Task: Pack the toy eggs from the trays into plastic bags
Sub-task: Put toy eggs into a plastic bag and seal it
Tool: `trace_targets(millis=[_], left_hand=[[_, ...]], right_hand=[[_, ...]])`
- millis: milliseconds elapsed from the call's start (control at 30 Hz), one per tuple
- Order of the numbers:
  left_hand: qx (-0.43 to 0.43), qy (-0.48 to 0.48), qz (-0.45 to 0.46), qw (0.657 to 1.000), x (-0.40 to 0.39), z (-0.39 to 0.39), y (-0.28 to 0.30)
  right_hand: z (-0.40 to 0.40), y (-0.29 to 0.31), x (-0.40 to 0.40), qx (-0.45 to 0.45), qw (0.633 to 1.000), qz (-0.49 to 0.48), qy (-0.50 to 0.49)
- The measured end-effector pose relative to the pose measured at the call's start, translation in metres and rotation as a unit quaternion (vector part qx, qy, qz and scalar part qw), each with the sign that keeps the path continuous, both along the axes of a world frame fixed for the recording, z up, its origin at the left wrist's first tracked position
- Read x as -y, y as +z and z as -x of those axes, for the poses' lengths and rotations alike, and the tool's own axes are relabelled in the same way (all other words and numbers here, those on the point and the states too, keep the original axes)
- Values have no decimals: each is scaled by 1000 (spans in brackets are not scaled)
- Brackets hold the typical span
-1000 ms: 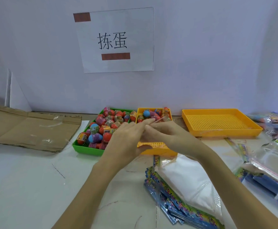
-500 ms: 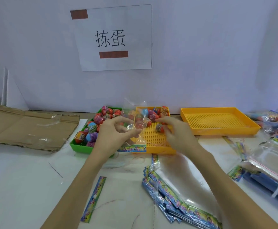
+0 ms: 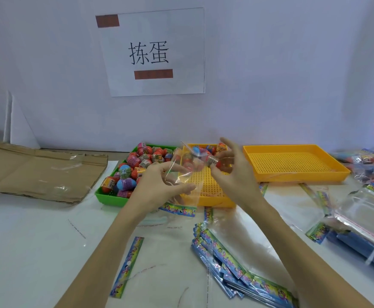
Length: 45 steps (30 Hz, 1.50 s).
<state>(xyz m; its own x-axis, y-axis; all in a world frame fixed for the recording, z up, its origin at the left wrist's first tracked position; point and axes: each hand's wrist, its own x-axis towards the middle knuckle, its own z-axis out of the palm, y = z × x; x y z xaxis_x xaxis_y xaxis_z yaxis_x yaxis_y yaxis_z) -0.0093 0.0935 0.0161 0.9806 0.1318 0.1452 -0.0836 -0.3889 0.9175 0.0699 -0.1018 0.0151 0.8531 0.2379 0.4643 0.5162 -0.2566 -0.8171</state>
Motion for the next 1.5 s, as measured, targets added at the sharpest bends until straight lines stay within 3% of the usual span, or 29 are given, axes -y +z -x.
trace_targets(millis=[133,233,433,567,767,967,1200,1500], left_hand=[[6,-32,-11,999,3,0,0],[13,-47,-42,998,5,0,0],[42,-63,-57,996,7,-1,-1],[71,-51,-62,994,9,0,0],[111,-32,-69,991,13,2,2],[104,-49,-92,989,8,3,1],[115,-48,-83,989,11,3,3],[133,-14,-76,988,8,2,1]], right_hand=[[4,17,2,-56,986,-154,26],[9,23,1,-36,981,-184,57],[10,25,1,68,995,-71,29],[12,23,-2,49,993,-56,91],[16,18,-4,92,987,25,127],[20,24,-6,131,985,-29,111],[18,20,-5,192,973,70,105],[17,22,-5,152,985,30,75]])
